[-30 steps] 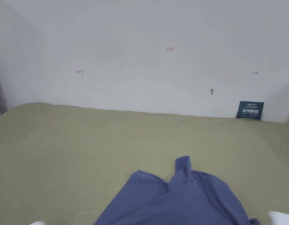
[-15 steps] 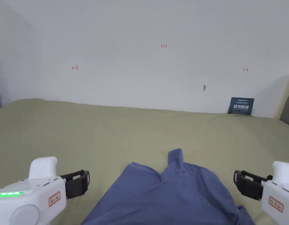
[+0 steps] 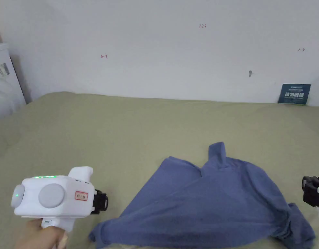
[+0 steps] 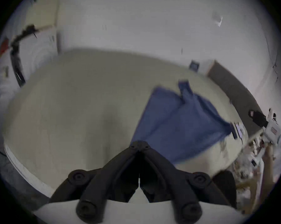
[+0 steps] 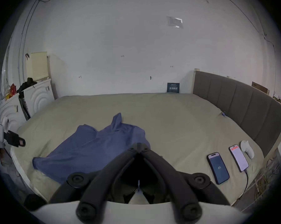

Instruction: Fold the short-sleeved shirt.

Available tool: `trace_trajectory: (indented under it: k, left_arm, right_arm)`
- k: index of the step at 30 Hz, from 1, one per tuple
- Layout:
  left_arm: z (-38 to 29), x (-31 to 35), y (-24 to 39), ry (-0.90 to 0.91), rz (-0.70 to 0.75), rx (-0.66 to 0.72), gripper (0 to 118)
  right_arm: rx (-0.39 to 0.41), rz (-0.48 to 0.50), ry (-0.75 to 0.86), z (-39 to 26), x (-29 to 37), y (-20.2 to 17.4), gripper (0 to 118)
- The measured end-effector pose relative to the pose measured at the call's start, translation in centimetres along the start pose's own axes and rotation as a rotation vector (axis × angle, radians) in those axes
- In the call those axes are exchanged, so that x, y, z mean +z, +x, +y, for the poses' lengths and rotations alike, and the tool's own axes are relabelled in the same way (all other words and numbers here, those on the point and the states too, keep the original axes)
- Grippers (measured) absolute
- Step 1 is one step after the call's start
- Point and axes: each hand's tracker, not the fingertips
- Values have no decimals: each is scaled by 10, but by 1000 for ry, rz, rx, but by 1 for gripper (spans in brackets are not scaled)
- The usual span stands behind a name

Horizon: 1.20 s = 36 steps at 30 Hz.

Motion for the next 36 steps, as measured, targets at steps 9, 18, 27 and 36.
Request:
trace_trajectory:
  k: [9, 18, 27, 36]
  left_arm:
    - [-18, -43, -22, -114, 41, 40, 116]
    - [-39, -72, -30, -123, 65, 3, 28]
    - [-38, -63, -24, -74, 29, -20, 7]
    - [-40, -70, -25, -113, 21, 56, 7]
  right_arm:
    - [30, 36, -86, -12, -16, -3, 0]
    - [35, 82, -160, -2, -62, -2, 0]
    - [132, 242, -430, 92, -244, -14, 3]
    - [397, 157, -690, 96, -405, -37, 106]
